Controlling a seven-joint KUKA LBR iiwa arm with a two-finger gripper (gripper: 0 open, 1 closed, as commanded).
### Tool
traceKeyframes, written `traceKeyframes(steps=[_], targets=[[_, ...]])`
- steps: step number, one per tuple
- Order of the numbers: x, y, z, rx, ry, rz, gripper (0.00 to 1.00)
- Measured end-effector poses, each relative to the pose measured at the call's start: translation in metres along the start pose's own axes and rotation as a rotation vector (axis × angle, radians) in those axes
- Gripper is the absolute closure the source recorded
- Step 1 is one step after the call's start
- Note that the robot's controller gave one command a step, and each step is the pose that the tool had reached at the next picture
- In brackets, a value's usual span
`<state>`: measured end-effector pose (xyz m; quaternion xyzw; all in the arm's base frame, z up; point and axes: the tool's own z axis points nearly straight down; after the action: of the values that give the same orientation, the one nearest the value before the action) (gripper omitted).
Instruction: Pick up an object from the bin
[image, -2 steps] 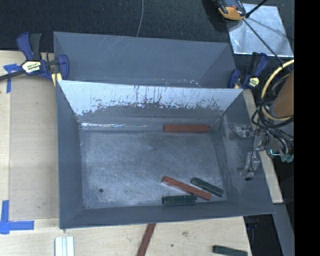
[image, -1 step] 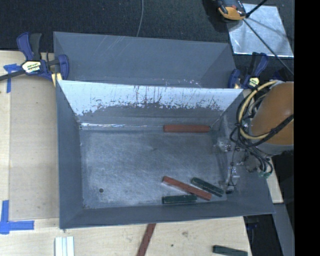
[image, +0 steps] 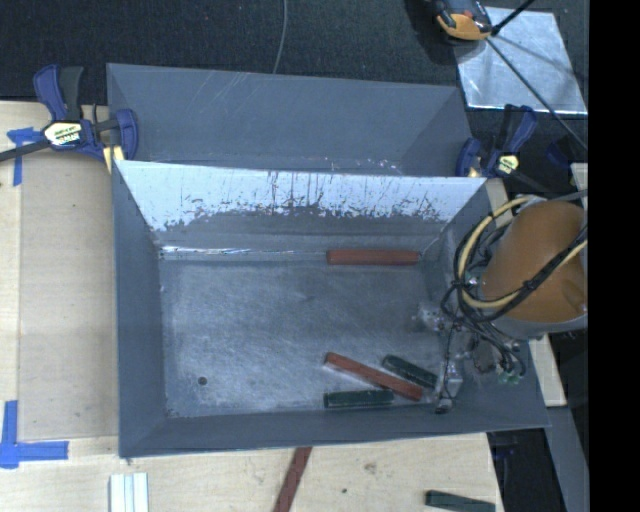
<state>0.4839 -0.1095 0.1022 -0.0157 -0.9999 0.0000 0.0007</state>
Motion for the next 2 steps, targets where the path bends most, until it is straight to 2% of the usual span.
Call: traceKeyframes(steps=[1, 2], targets=[[-0.0203, 0.0262, 0.0301, 0.0, -0.007, 0.04, 1.0], [-0.0203, 0.0262, 0.0301, 0.0, -0.007, 0.039, 1.0]])
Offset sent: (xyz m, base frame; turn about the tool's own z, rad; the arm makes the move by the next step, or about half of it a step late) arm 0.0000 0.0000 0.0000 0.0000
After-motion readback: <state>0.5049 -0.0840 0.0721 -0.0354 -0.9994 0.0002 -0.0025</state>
